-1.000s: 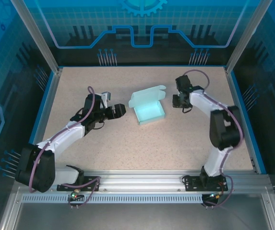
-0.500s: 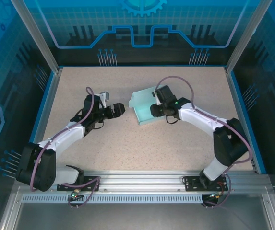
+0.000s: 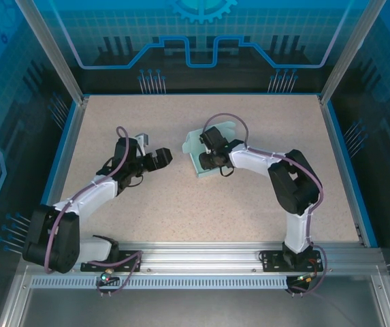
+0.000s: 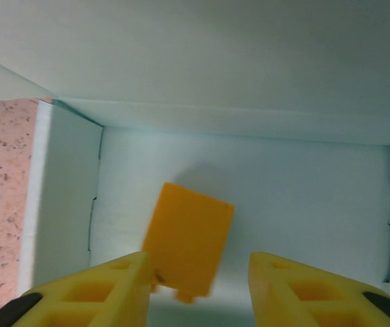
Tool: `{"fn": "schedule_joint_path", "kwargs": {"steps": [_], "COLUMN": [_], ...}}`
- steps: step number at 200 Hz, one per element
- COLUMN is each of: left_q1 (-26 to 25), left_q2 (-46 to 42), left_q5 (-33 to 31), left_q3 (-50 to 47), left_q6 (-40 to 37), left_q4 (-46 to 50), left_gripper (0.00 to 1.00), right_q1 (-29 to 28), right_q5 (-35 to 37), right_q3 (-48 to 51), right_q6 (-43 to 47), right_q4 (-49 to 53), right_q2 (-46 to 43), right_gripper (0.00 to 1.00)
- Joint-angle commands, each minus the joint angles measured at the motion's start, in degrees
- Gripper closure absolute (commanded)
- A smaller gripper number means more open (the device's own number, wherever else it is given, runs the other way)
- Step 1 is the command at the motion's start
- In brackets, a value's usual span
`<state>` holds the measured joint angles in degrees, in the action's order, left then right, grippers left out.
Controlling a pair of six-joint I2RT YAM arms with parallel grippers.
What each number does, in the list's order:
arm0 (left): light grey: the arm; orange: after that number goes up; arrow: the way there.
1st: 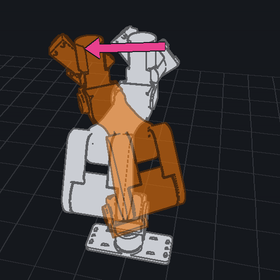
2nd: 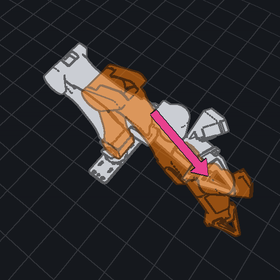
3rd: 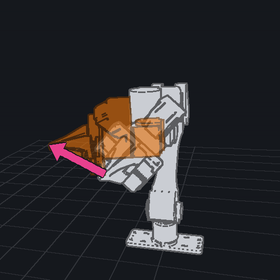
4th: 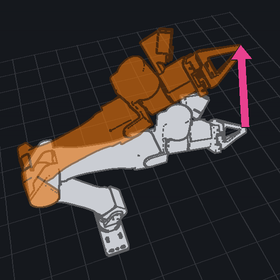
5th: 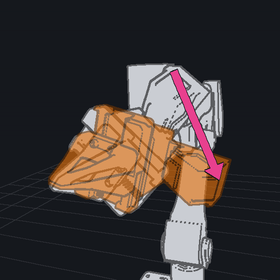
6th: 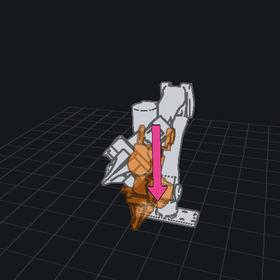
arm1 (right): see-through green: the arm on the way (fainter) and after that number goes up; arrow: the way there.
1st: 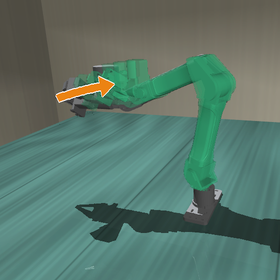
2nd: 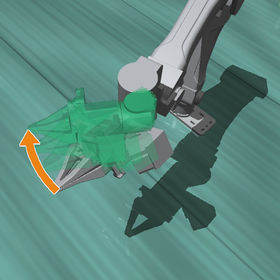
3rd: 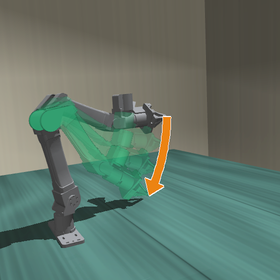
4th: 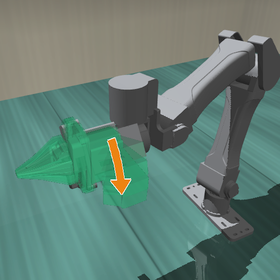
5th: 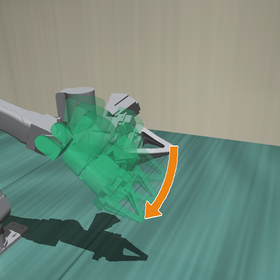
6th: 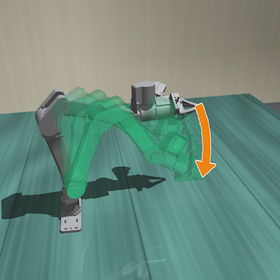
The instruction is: Fold the paper box
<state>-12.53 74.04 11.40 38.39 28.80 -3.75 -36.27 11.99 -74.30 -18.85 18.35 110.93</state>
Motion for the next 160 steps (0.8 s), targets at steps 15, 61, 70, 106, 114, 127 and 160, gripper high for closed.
{"fn": "schedule_joint_path", "kwargs": {"steps": [15, 61, 70, 106, 114, 127, 160], "left_q1": [0.76, 2.42, 2.84, 4.45, 4.58, 4.76, 4.88], "left_q2": [-3.75, -9.04, -9.71, -9.9, -9.6, -9.21, -8.62], "left_q5": [-0.49, -0.96, -0.69, 0.08, 0.58, 1.05, 1.22], "left_q3": [-2.26, -8.07, -9.18, -11.84, -12.14, -12.69, -12.88], "left_q6": [-0.07, 3.48, 4.33, 9.49, 9.93, 10.76, 13.96], "left_q4": [-2.07, -9.68, -11.61, -17.65, -19.05, -21.18, -21.91], "left_gripper": [0.01, 0.01, 0.01, 0.01, 0.01, 0.01, 0.01], "right_q1": [-0.64, -0.65, -0.63, -0.27, 0.24, 1.71, 8.14], "right_q5": [2.04, 2.5, 2.09, 2.48, 2.78, 2.36, -2.53], "right_q3": [-1.99, 1.78, 3.22, 8.16, 9.29, 10.68, 13.01], "right_q6": [-0.16, 2.2, 2.94, 7.44, 8.94, 10.6, 13.28], "right_q4": [-0.22, -0.24, -0.62, -0.95, -0.95, -0.88, -1.22], "right_q2": [0.13, -7.86, -10.14, -19.65, -21.96, -24.87, -29.51], "right_gripper": [0.52, 0.44, 0.41, 0.35, 0.32, 0.16, 0.0]}}
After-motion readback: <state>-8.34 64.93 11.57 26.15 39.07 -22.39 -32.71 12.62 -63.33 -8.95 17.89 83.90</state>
